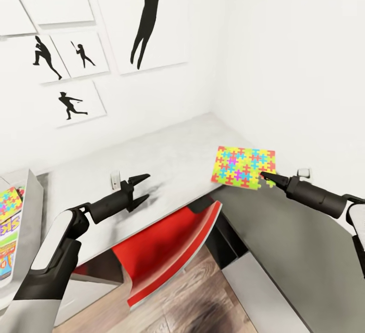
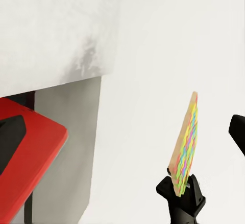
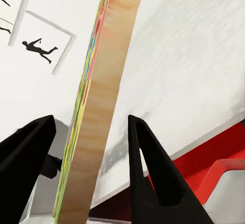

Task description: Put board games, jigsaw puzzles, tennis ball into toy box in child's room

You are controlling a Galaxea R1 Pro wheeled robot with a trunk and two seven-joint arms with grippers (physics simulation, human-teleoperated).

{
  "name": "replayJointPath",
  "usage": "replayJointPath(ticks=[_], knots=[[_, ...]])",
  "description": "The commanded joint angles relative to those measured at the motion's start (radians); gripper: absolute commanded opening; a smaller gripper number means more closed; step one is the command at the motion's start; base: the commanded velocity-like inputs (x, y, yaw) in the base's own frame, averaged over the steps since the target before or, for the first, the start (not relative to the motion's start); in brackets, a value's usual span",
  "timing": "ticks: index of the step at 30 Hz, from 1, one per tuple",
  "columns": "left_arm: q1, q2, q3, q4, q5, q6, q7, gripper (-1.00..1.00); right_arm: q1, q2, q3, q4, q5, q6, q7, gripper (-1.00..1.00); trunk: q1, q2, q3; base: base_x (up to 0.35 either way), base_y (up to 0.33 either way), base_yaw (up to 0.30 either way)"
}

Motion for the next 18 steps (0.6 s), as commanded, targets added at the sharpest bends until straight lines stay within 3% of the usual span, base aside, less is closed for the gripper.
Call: replayJointPath(ticks=[1, 12, 18], knots=[[0.0, 0.0, 0.005, -0.001, 0.01, 0.003, 0.008, 1.0, -0.001, 0.004, 0.001, 0.0, 0.009, 0.004, 0.008, -1.0, 0.001, -0.002, 0.0, 0.0, 0.0, -0.003], [0.004, 0.002, 0.016, 0.0, 0.002, 0.003, -0.045, 1.0, -0.001, 0.048, 0.008, -0.01, 0.011, 0.004, -0.052, -1.0, 0.001, -0.002, 0.018, 0.0, 0.0, -0.001], [0.005, 0.003, 0.018, 0.001, -0.002, 0.003, -0.06, 1.0, -0.001, 0.056, 0.012, -0.013, 0.01, 0.004, -0.075, -1.0, 0.001, -0.002, 0.028, 0.0, 0.0, 0.0]])
